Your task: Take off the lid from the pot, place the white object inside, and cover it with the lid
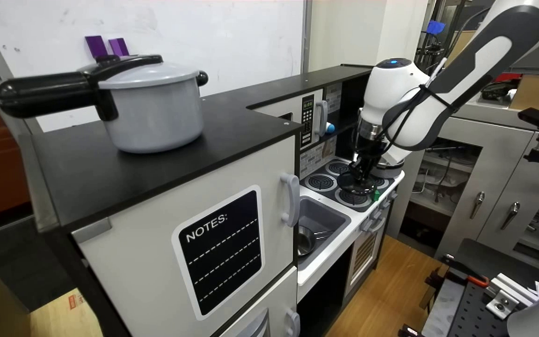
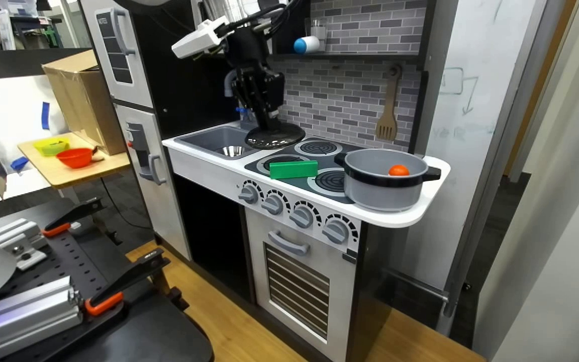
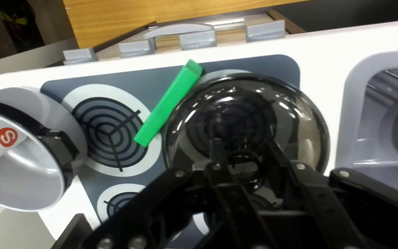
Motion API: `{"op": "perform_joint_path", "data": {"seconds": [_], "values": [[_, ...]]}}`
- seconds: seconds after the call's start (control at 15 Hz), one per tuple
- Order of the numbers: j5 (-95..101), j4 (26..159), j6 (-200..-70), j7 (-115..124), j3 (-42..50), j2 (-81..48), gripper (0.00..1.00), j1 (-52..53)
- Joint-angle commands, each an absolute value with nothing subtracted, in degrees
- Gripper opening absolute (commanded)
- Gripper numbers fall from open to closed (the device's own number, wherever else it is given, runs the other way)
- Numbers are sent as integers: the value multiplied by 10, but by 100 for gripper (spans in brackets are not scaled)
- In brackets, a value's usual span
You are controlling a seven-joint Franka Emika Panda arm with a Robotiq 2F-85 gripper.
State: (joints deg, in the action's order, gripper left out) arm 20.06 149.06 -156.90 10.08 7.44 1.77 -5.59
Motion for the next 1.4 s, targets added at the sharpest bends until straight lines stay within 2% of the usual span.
{"op": "perform_joint_path", "data": {"seconds": [0.0, 0.4, 1.33], "values": [[242, 1489, -1564, 154, 86, 32, 8, -89], [361, 1448, -1565, 325, 115, 31, 8, -153], [264, 1336, -1461, 390, 156, -25, 8, -157]]}}
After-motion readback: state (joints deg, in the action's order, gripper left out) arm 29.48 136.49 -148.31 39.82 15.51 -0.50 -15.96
